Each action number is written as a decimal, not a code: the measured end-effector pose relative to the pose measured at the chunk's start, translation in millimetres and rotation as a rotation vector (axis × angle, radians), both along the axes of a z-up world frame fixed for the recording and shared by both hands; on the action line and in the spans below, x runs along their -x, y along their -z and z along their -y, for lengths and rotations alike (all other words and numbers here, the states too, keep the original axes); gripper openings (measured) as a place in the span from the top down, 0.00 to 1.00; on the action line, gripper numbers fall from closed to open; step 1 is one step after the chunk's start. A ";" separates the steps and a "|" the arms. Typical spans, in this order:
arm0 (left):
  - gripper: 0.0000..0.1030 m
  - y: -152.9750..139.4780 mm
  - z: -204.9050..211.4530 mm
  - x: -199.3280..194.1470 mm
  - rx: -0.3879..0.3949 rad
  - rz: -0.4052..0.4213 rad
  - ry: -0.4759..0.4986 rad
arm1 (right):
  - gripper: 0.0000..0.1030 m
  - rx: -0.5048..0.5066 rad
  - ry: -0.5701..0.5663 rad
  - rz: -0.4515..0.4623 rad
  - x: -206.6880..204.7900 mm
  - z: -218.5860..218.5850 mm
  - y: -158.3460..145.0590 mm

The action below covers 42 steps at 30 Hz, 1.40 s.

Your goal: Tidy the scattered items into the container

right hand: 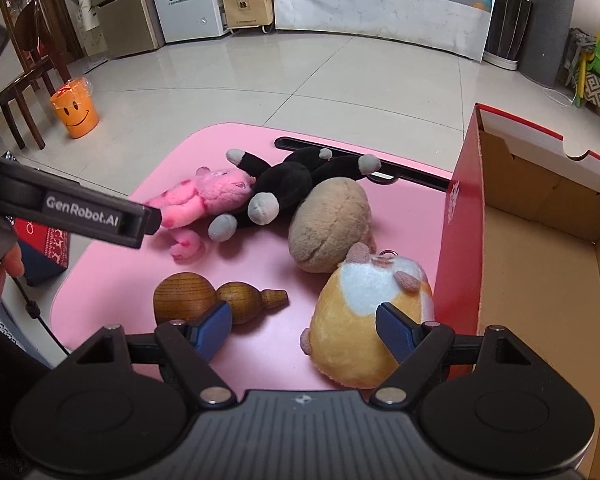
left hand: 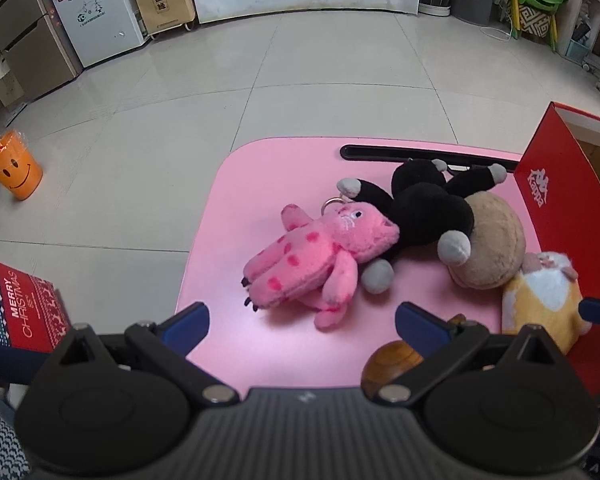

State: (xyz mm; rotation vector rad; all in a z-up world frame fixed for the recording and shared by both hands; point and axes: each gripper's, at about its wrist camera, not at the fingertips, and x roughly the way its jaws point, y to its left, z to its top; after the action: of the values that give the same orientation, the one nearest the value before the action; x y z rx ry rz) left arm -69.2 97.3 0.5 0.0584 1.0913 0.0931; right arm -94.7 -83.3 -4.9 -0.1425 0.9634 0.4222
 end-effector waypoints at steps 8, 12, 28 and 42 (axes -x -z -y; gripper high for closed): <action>0.00 4.1 -0.9 0.8 -0.006 -0.009 0.005 | 0.22 -0.015 -0.032 0.034 6.3 -0.6 -8.4; 0.00 5.0 3.5 1.6 -0.038 -0.006 0.012 | 0.23 0.000 -0.004 0.039 3.9 -1.3 -15.1; 0.00 -28.5 40.9 48.9 0.023 0.039 0.011 | 0.23 0.038 0.149 0.048 42.1 25.7 -42.9; 0.00 -33.2 59.8 116.1 0.075 -0.018 -0.076 | 0.22 0.044 0.198 -0.024 95.1 57.2 -44.8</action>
State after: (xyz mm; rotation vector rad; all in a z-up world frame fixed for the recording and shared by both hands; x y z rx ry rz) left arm -185.2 37.5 33.7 -0.0497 1.1138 0.1201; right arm -189.8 -140.5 39.9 -0.0813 1.0008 0.2215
